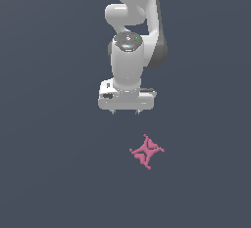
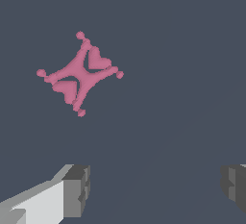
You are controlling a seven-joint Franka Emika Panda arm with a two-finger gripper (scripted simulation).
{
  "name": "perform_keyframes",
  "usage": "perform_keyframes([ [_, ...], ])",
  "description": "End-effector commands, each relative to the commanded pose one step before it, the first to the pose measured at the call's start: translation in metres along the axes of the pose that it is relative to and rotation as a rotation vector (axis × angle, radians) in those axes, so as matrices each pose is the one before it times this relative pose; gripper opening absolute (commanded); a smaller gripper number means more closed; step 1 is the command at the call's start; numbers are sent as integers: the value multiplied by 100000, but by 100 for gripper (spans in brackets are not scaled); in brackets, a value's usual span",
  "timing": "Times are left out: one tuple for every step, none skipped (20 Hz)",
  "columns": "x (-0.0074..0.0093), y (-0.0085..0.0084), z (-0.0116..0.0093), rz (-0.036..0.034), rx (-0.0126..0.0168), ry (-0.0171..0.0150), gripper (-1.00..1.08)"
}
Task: Pick up the object and move it to a goal position.
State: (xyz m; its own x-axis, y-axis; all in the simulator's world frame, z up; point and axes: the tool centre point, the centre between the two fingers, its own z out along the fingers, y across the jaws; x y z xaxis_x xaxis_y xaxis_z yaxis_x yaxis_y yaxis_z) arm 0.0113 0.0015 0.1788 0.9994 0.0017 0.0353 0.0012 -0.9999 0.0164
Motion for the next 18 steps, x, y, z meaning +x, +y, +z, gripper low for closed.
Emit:
perform_keyframes([
  [0, 1, 0, 0, 0, 0, 100],
  [14, -22, -9, -60, -25, 22, 100],
  [41, -80, -32, -201, -82, 72, 100],
  [68, -126, -52, -327, -132, 117, 100],
  [95, -175, -72, -459, -184, 164, 100],
  [120, -224, -94, -598, -237, 211, 100],
  [143, -265, -116, -732, -284, 255, 100],
  [127, -243, -110, -696, -263, 237, 100],
  [98, -190, -91, -578, -210, 190, 100],
  [68, -140, -71, -460, -159, 144, 100],
  [40, -84, -49, -324, -103, 93, 100],
  [12, -36, -26, -184, -49, 44, 100],
  [-14, 12, -5, 0, 0, 0, 100],
  [-13, 39, 35, 200, 65, -59, 100],
  [16, 16, 37, 290, 46, -41, 100],
  [48, -19, 41, 357, 30, -26, 100],
  [74, -39, 51, 462, 26, -23, 100],
  [95, -56, 65, 580, 31, -27, 100],
])
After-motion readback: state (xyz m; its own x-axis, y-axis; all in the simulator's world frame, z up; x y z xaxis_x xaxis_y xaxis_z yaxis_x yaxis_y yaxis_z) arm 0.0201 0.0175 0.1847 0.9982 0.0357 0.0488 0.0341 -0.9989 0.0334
